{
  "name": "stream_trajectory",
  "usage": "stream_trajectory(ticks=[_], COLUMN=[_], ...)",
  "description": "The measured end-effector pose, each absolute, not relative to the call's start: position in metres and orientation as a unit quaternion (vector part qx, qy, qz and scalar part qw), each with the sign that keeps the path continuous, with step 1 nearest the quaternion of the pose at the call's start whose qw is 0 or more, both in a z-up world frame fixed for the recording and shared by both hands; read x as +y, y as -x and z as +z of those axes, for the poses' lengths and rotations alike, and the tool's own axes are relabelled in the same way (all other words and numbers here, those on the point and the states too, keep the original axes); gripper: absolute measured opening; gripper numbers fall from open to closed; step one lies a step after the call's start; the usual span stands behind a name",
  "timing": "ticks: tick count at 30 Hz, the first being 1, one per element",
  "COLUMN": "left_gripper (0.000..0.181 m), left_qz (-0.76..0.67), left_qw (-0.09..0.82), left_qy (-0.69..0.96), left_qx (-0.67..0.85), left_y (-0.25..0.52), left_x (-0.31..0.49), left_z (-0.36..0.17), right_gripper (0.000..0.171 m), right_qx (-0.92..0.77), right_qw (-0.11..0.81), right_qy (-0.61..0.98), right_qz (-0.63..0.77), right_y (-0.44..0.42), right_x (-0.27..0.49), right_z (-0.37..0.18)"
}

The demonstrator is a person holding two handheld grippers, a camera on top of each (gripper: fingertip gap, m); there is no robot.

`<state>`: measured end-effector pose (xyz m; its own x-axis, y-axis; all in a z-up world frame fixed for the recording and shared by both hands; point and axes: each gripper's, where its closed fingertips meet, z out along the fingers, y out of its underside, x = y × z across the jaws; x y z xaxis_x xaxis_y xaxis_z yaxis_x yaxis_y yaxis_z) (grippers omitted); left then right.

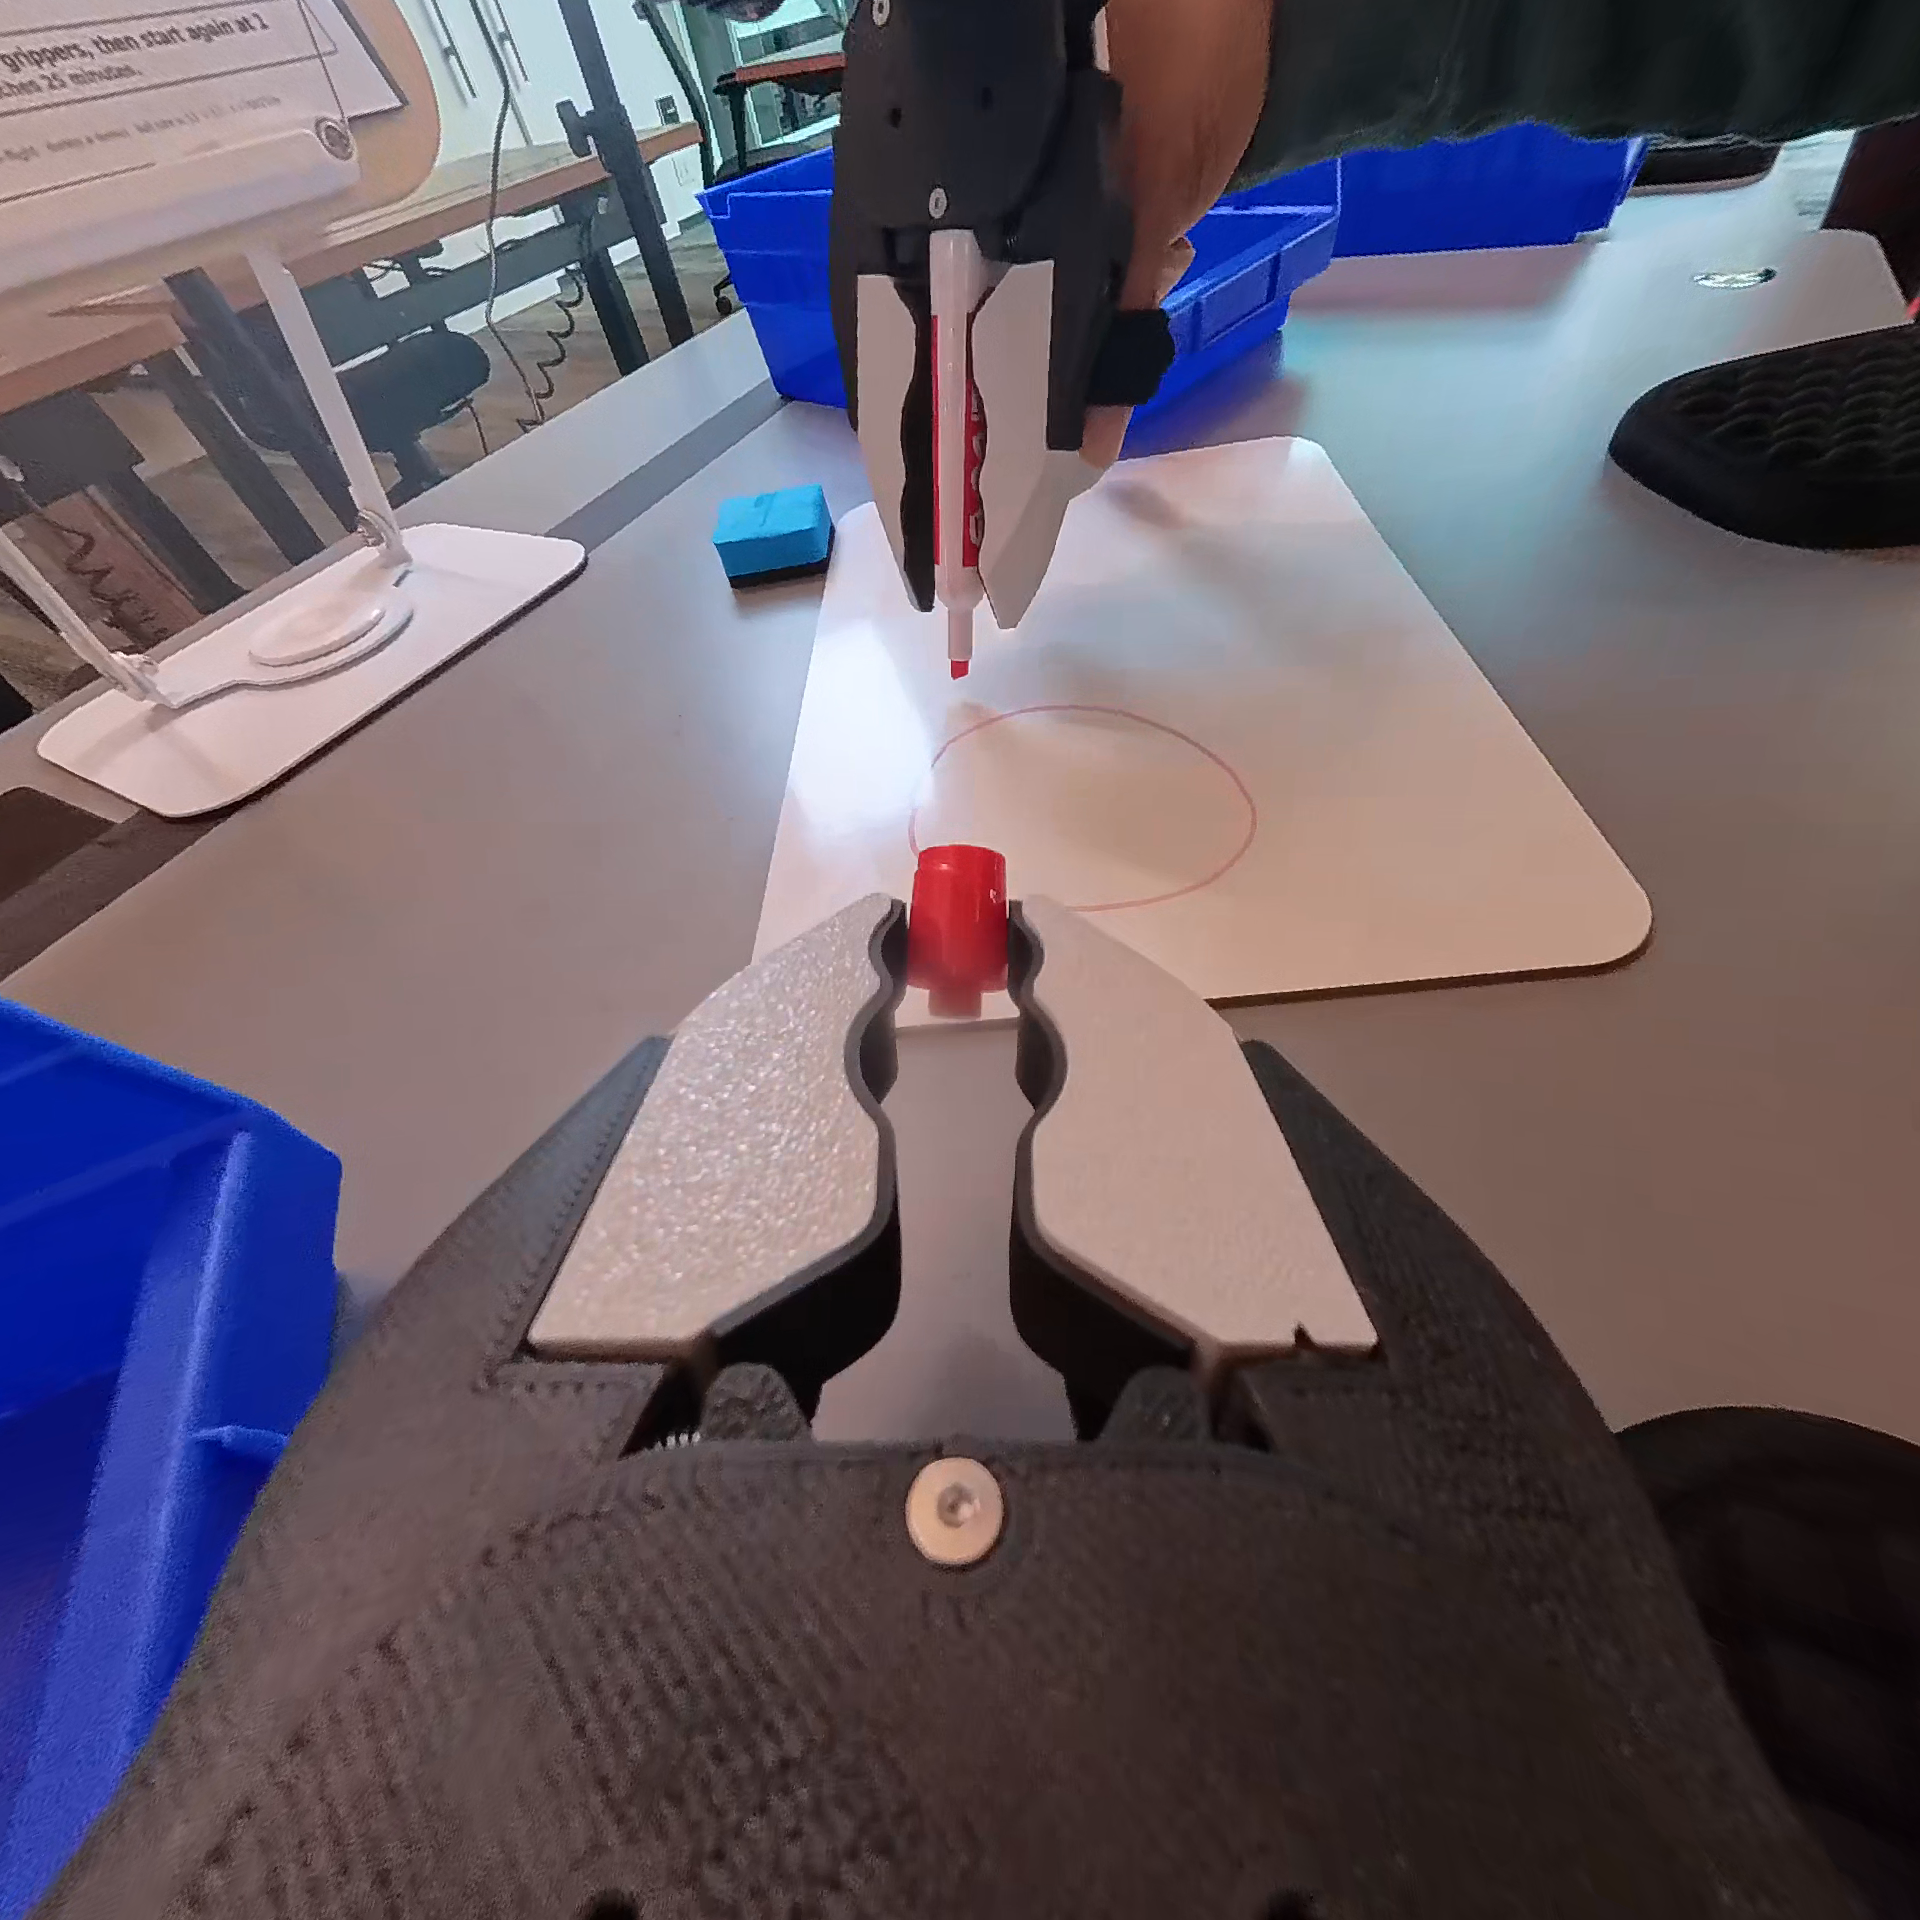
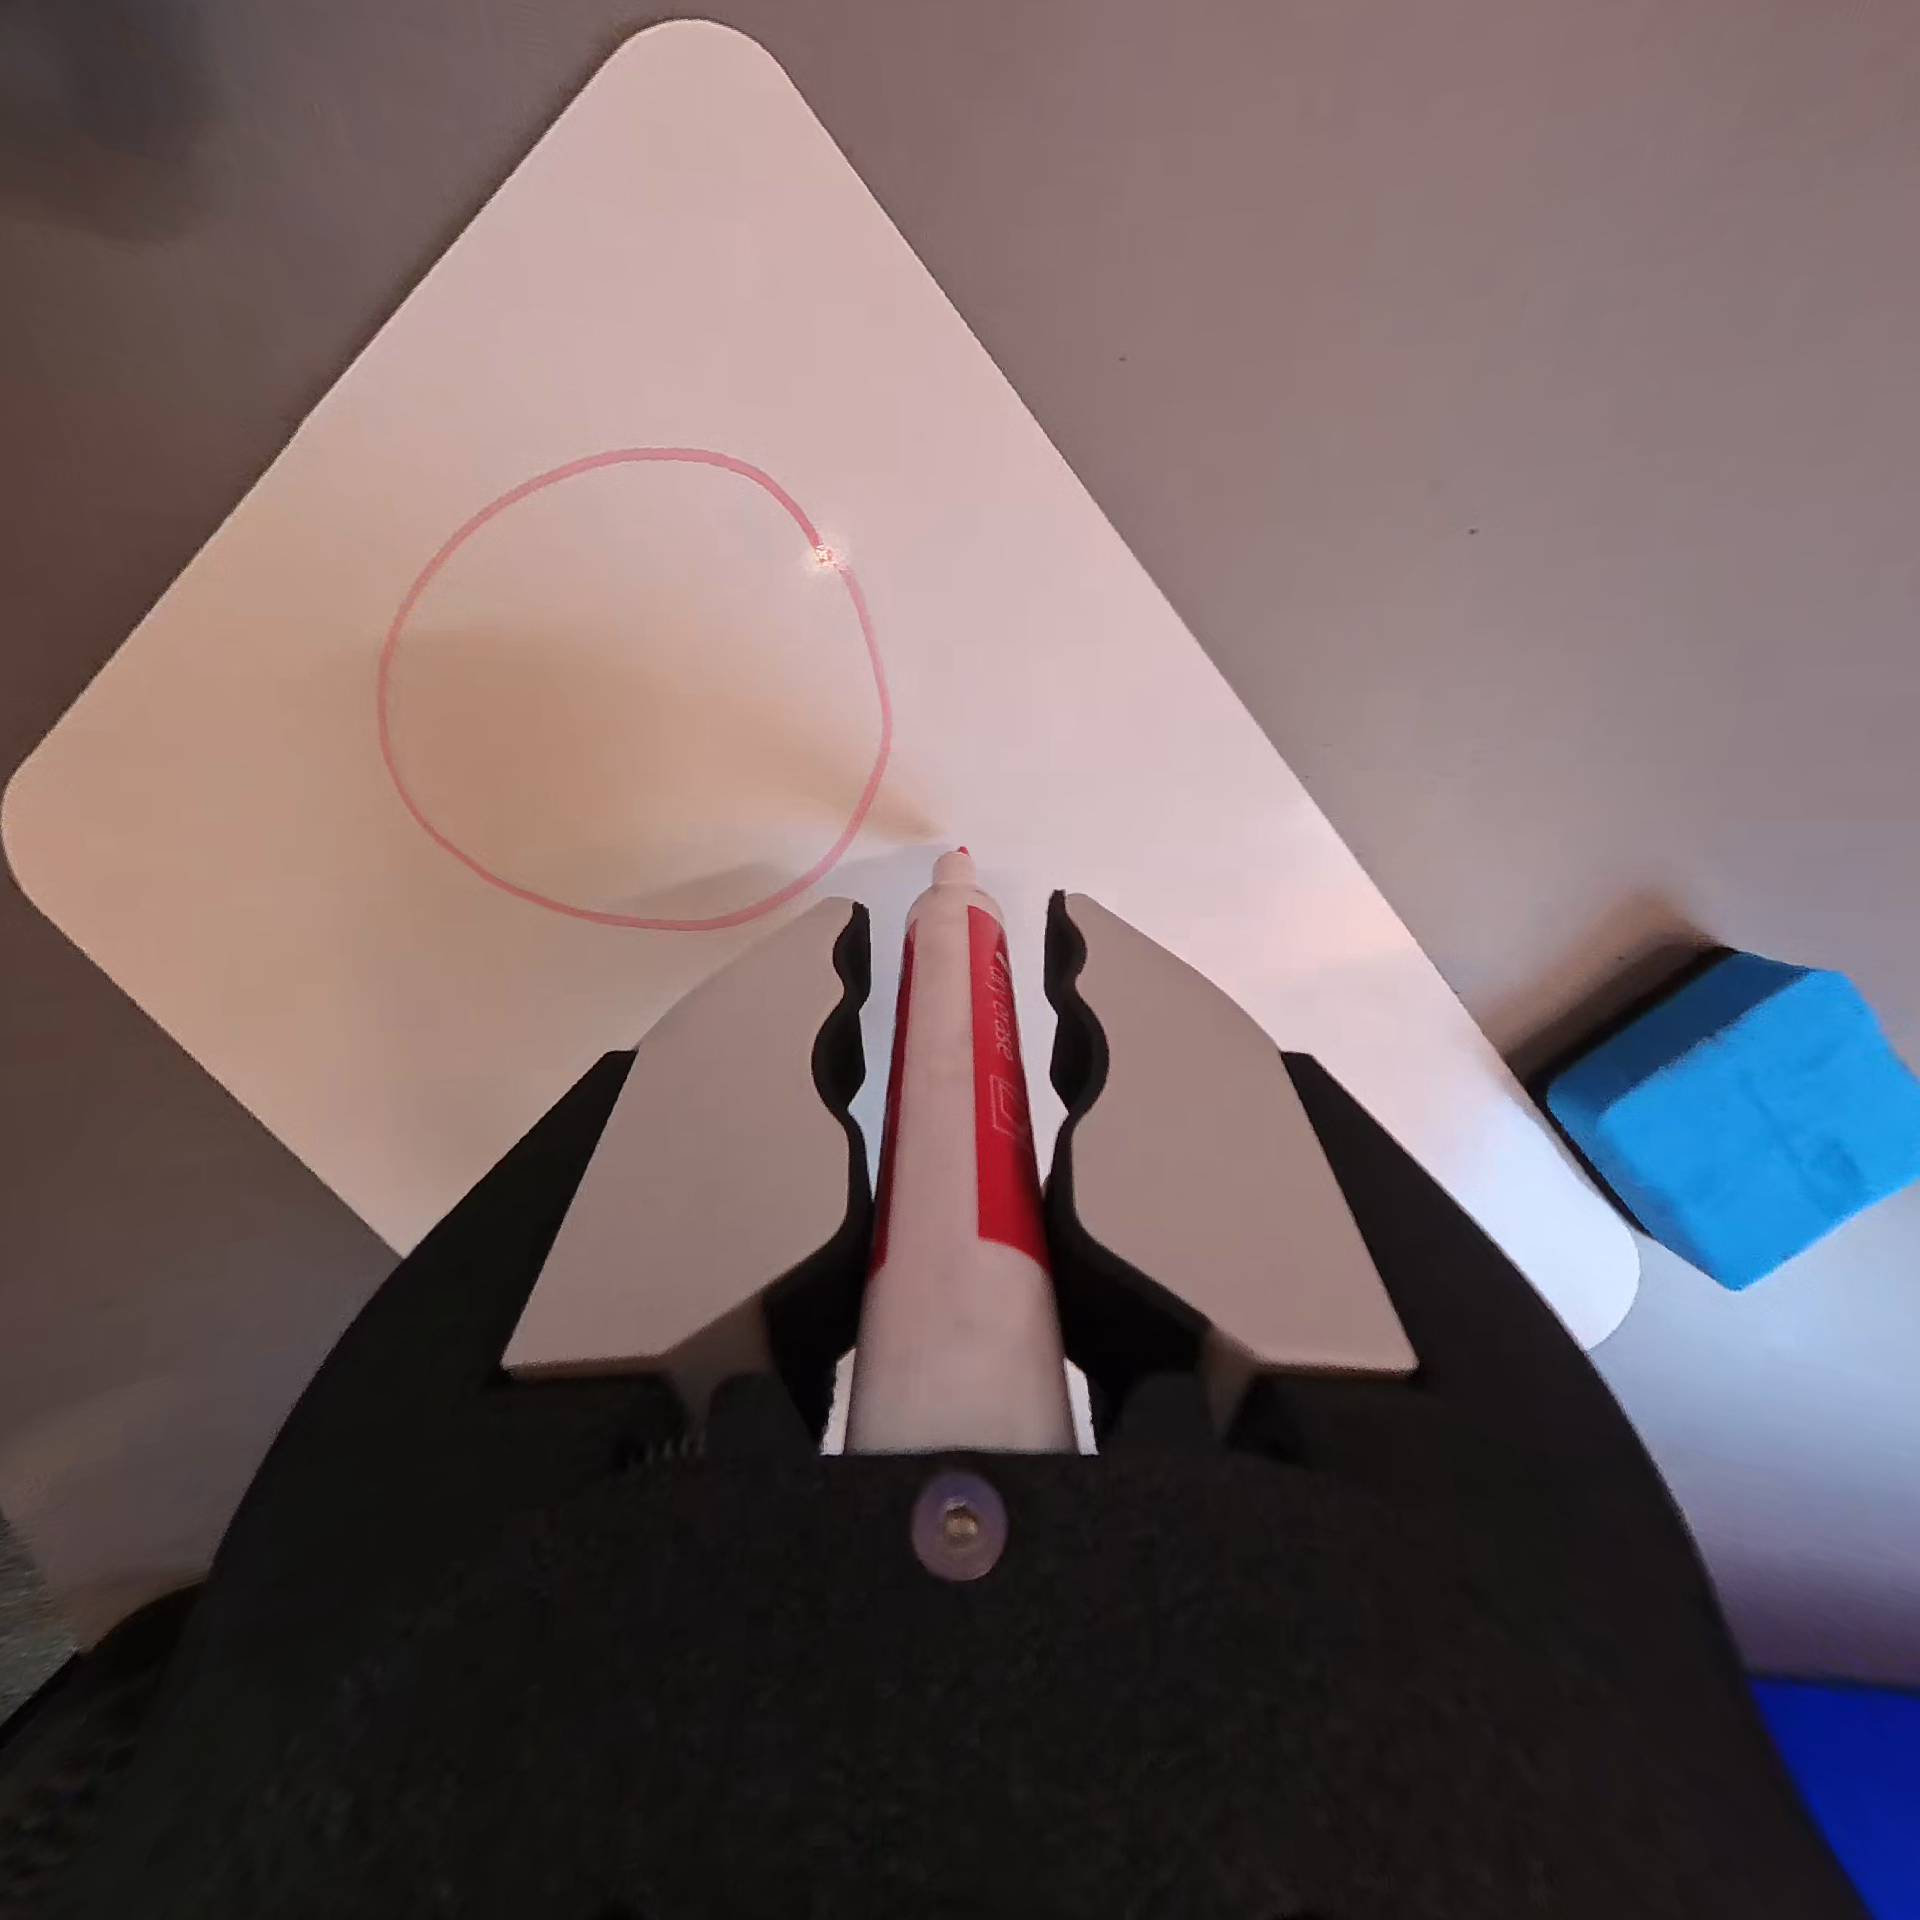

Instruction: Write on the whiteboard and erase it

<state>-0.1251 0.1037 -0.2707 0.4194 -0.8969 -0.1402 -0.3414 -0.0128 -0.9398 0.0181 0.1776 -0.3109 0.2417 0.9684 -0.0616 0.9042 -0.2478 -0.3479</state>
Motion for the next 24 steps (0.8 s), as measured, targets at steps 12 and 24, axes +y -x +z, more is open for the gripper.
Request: stream_trajectory(ticks=[12,24], left_gripper=[0.018,0.018], left_qz=[-0.267,-0.268], left_qw=[0.52,0.513], left_qy=[0.66,0.661], left_qx=[0.472,0.477], left_y=[0.125,0.123], left_x=[0.103,0.102], left_z=[-0.272,-0.276], right_gripper=[0.033,0.033], right_qx=[-0.603,-0.591], right_qw=[0.109,0.093], right_qy=[0.777,0.785], right_qz=[0.142,0.158], right_y=[-0.015,-0.045], right_x=[0.181,0.13], right_z=[-0.317,-0.312])
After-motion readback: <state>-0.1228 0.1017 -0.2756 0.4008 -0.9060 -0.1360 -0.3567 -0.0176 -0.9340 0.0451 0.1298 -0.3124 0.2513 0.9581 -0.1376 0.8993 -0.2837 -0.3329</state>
